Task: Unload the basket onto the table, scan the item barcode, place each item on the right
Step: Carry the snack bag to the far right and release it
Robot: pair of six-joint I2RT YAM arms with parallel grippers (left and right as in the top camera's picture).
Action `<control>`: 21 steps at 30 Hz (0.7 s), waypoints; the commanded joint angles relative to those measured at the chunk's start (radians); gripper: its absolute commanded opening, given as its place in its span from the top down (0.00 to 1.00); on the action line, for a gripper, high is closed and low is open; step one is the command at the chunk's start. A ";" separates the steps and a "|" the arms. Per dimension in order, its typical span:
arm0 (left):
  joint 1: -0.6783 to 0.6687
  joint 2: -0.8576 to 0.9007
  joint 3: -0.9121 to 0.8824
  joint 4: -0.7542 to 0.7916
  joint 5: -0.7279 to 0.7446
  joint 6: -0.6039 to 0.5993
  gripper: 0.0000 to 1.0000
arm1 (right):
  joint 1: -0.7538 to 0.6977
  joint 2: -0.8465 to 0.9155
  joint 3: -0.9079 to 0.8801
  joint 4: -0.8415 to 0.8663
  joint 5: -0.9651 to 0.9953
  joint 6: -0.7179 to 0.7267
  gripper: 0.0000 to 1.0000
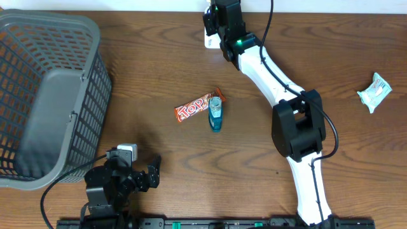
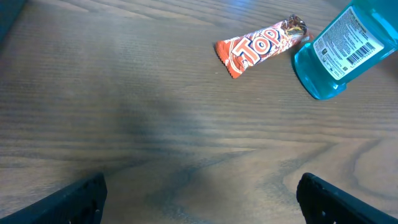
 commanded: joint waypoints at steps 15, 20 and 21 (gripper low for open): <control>0.003 -0.001 0.001 0.000 0.002 -0.001 0.02 | -0.170 -0.255 0.049 -0.821 0.383 -0.021 0.99; 0.003 -0.001 0.001 0.000 0.002 -0.001 0.02 | -0.345 -0.206 -0.018 -0.937 0.359 0.085 0.99; 0.003 -0.001 0.001 0.000 0.002 -0.001 0.02 | -0.374 -0.199 -0.031 -0.936 0.359 0.100 0.99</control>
